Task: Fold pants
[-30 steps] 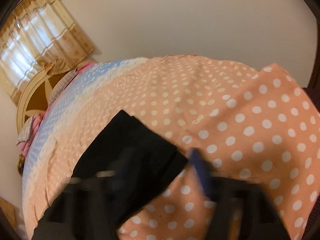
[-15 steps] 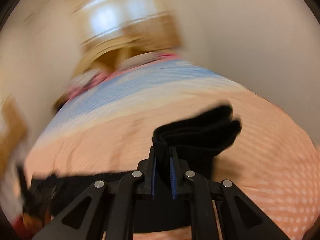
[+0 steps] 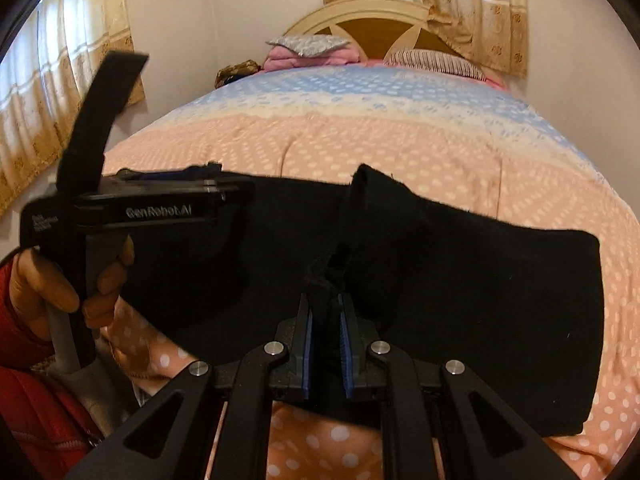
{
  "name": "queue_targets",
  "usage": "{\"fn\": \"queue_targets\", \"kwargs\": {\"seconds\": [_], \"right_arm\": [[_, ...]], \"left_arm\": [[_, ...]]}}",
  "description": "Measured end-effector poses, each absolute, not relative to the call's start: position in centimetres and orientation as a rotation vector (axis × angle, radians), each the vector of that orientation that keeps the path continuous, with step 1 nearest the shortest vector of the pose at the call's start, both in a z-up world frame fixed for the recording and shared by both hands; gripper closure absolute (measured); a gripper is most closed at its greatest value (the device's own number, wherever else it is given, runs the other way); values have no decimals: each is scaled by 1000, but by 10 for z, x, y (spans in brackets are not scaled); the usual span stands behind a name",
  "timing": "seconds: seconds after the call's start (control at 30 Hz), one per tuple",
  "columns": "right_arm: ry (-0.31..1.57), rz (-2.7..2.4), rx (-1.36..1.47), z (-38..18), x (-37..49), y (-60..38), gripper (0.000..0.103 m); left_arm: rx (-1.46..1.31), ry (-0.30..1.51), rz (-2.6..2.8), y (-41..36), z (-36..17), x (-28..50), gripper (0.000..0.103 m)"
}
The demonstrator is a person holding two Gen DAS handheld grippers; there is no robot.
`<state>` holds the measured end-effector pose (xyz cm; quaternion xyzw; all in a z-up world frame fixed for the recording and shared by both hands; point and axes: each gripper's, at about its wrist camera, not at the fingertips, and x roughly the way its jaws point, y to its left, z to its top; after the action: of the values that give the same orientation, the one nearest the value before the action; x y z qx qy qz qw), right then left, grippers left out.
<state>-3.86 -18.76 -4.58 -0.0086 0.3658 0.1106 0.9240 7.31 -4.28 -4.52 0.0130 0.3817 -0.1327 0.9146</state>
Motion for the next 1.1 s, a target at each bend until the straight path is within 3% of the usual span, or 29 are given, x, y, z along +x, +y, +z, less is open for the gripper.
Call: {"fn": "queue_targets", "kwargs": {"seconds": [0.27,0.37,0.4,0.47,0.5,0.63,0.8,0.97,1.1], "right_arm": [[700,282,-84,-35,-51,-176,91],[765,277,-118,-54,-44,-169,89],[760,279,-103,-55,-44,-169,88],[758,317,-65,-49,-46,-172,72],[781,343,-31,-46,-46,-176,72],[677,393,173,-3,-66,-218,72],[631,32,257,25,-61,-312,72],[761,-33,327,1,-27,-347,73],[877,-66,465,-50,16,-359,73]], "left_arm": [[40,759,-272,-41,-42,72,5],[53,764,-279,-42,-43,71,5],[56,758,-281,-43,-42,70,5],[63,736,-293,-45,-37,68,5],[69,719,-300,-47,-33,66,5],[115,619,-340,-63,-12,58,5],[144,551,-458,-95,7,45,5],[187,573,-630,-140,-2,24,6],[281,623,-555,-158,-30,32,12]]}}
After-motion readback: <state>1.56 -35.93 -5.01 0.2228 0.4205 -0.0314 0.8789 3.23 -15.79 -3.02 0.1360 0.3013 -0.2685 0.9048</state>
